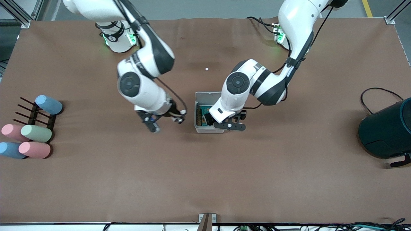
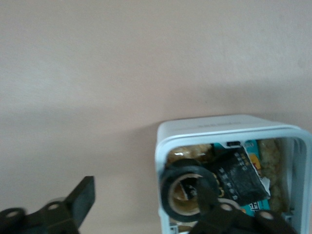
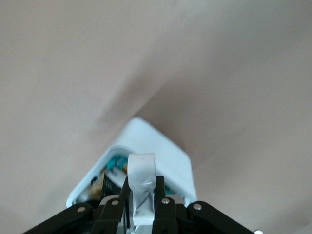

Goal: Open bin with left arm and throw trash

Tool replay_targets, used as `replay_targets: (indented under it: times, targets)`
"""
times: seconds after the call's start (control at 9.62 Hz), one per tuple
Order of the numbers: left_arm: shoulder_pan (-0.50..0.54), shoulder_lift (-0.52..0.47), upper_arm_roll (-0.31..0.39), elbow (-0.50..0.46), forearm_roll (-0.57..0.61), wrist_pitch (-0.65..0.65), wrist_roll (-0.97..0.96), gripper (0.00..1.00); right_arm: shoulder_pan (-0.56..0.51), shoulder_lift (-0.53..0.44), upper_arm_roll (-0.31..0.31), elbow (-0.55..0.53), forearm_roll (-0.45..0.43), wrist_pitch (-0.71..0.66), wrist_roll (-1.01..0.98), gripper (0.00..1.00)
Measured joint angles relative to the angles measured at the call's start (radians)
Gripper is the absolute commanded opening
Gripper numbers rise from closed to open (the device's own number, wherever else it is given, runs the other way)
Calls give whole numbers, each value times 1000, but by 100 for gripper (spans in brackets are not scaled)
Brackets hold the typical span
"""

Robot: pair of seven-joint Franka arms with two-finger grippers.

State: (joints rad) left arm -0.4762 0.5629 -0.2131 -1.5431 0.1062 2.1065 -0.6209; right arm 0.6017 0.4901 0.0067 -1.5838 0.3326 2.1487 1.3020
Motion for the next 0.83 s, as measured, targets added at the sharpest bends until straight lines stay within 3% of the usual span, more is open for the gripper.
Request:
replay_targets:
  times: [0.42, 0.62, 0.83]
  targets:
    - [210, -194, 0, 17, 0, -194, 64, 100, 71, 81, -1, 20, 1, 82, 66, 0]
    - [279, -231, 0, 43, -3, -272, 74, 100, 86, 94, -1, 24, 1, 82, 66, 6]
    - [372, -237, 1, 141, -21, -429, 172, 100, 107, 99, -1, 25, 1, 81, 66, 37]
